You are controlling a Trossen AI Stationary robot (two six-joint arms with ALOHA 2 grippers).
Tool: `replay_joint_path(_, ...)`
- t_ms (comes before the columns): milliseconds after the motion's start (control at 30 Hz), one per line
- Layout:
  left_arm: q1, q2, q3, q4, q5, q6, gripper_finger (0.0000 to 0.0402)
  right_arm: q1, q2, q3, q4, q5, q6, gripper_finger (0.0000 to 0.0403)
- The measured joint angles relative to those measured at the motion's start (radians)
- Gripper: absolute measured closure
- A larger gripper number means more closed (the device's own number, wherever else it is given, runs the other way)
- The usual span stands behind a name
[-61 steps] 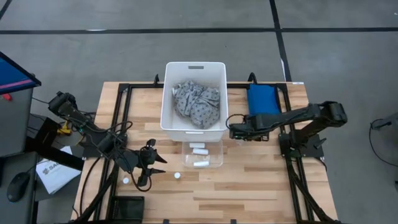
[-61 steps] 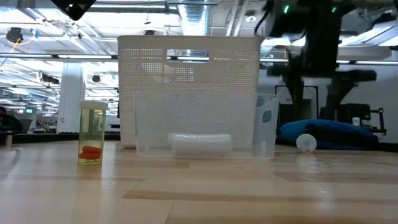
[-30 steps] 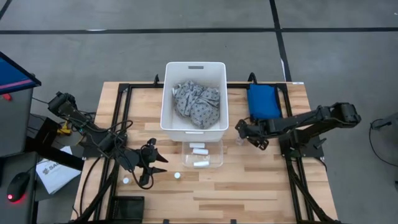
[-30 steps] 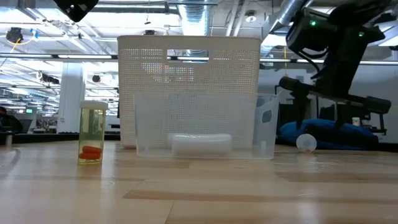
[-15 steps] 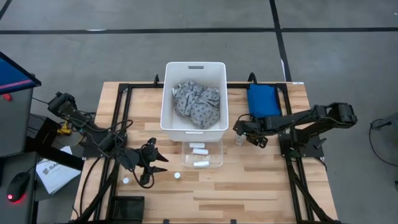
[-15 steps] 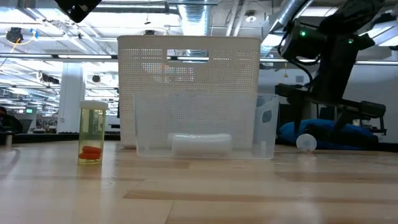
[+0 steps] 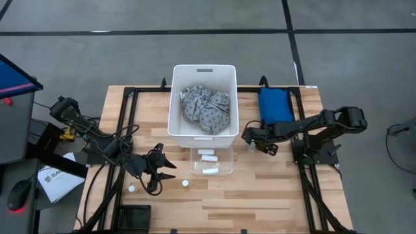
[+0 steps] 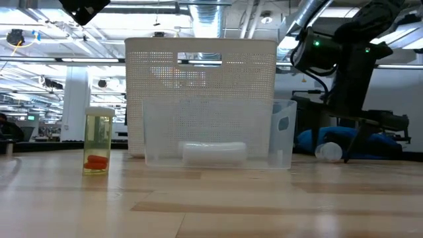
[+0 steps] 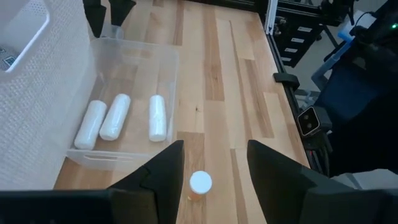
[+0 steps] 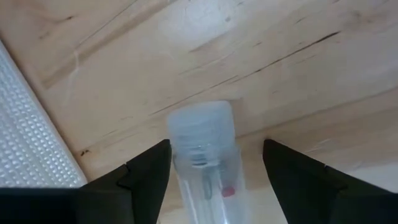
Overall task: Pick & Place Medicine items
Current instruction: Put the transparent pill bottle into the black bin
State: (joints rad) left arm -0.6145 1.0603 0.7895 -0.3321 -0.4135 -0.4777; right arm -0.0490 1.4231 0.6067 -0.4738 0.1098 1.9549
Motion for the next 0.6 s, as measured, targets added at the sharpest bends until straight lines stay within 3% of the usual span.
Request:
replay_joint_path(400,0.0,0.0,0.0,0.0,0.0,0.0,0.0234,0.015,-0.008,-0.004,-0.013,-0.007,-0.029,0.0231)
replay_joint_path(600,0.0,0.0,0.0,0.0,0.0,0.0,0.0234,0.075,-0.03,-0.006,0.004,-0.018,-0.026,0.0245)
